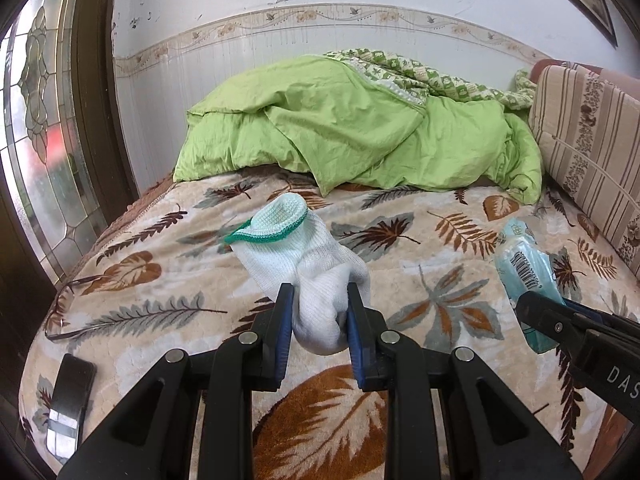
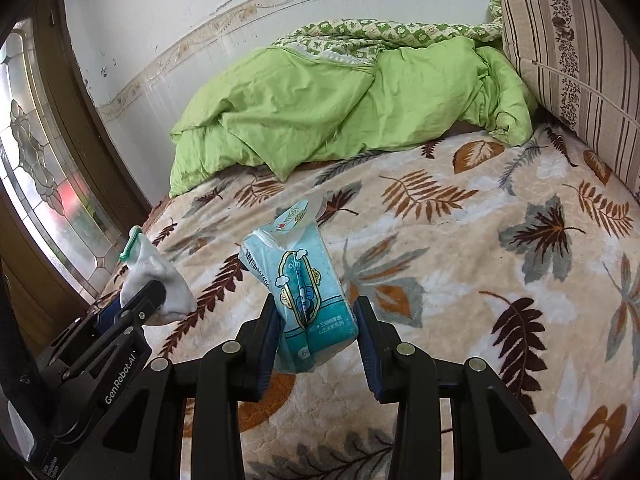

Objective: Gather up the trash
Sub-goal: 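Lift the white sock and teal wipes pack above the bed with both tools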

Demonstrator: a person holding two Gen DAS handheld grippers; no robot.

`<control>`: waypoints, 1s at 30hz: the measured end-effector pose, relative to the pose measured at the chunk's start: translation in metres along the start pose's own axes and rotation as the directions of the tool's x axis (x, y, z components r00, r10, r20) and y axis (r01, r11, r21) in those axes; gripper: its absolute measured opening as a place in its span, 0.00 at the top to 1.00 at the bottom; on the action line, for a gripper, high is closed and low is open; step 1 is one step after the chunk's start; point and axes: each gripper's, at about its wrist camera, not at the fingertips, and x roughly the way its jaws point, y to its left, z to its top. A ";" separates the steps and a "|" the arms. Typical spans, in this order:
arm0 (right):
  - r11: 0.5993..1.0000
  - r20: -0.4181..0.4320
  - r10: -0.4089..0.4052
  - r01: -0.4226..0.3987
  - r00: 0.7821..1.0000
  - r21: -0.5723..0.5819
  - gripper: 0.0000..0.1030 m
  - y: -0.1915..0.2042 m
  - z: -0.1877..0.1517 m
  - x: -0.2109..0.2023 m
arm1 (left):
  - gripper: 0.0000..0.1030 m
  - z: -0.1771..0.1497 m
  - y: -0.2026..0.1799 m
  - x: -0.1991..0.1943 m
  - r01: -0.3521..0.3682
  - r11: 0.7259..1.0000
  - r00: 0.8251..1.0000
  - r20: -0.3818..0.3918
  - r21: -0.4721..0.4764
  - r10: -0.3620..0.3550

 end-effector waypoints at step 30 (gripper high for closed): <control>1.000 0.089 0.028 -0.029 0.996 0.011 0.62 0.009 0.013 -0.056 | 0.77 0.014 -0.006 -0.043 0.107 0.994 0.993 0.040 -0.001 -0.107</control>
